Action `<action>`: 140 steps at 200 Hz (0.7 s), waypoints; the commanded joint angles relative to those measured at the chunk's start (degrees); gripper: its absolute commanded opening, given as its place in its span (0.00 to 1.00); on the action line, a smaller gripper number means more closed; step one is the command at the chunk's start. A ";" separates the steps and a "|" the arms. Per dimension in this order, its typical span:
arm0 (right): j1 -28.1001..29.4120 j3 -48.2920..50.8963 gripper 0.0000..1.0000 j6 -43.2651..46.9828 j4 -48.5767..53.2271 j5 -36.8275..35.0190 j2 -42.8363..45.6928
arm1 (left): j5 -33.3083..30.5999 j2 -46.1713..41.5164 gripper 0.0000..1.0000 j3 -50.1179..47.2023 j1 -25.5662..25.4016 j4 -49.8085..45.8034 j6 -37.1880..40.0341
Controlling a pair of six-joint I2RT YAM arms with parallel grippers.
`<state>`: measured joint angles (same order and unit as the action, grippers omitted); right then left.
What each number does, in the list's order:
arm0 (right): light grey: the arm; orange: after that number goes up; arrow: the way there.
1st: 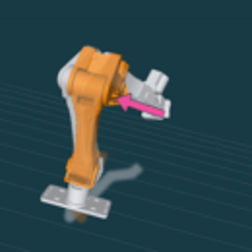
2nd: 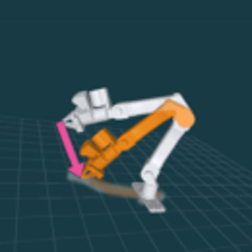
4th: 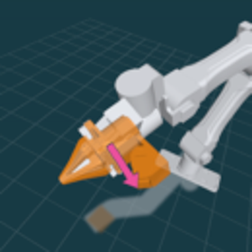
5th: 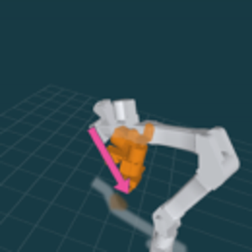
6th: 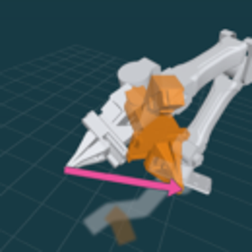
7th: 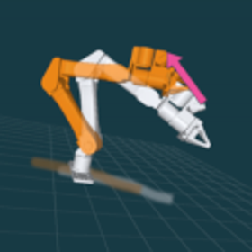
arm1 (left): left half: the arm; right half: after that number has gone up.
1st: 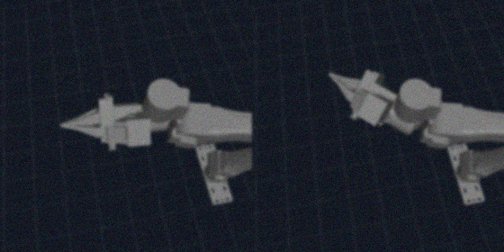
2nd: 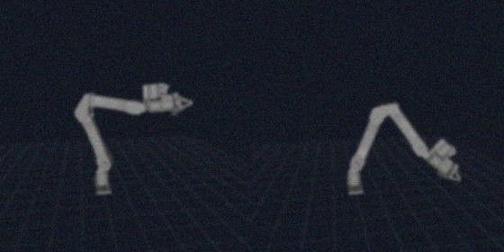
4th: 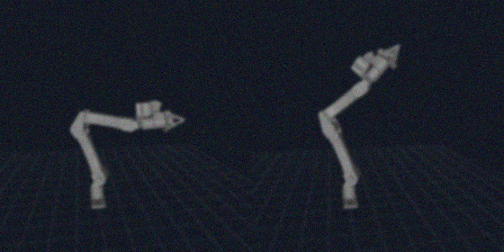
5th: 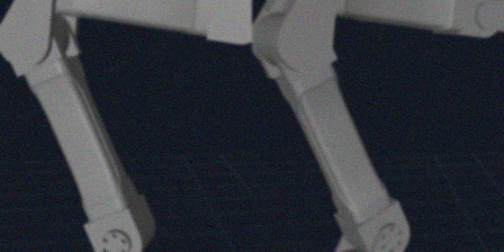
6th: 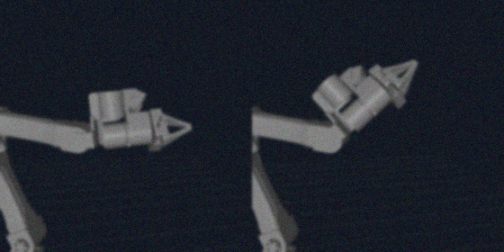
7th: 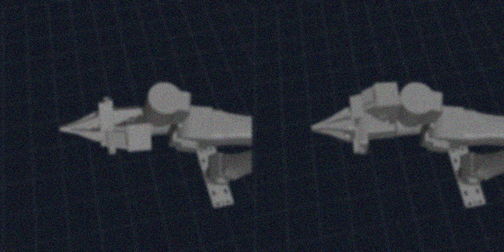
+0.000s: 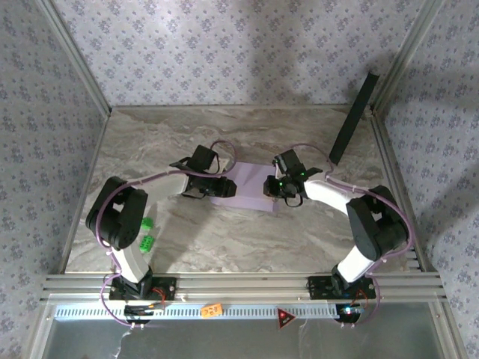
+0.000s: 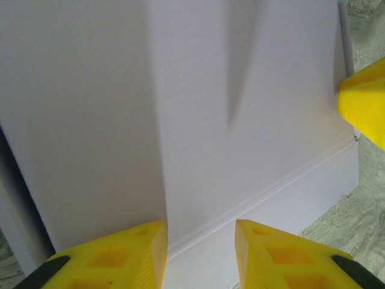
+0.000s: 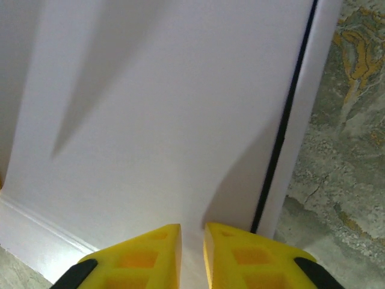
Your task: Fold the paper box
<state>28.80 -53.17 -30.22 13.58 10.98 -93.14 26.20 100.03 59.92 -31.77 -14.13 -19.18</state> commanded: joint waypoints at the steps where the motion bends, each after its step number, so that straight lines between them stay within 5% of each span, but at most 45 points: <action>1: 0.20 1.49 0.19 -0.61 3.86 -1.42 -5.00 | 0.52 4.23 0.36 -0.27 0.21 -4.71 -0.77; 50: 0.37 -0.88 0.22 0.16 2.99 1.55 -0.99 | 2.63 -2.91 0.34 1.70 0.69 -3.72 -1.56; 90: -0.44 -5.30 0.41 1.62 7.58 1.26 3.25 | -0.21 -7.03 0.44 6.24 2.97 -7.74 0.09; 140: -3.39 -7.29 0.49 3.22 13.29 -0.20 2.05 | -2.25 -3.86 0.55 8.33 5.99 -13.08 2.11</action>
<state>26.81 -58.94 -28.62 20.82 11.94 -90.98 25.19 94.35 66.70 -26.79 -21.67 -18.72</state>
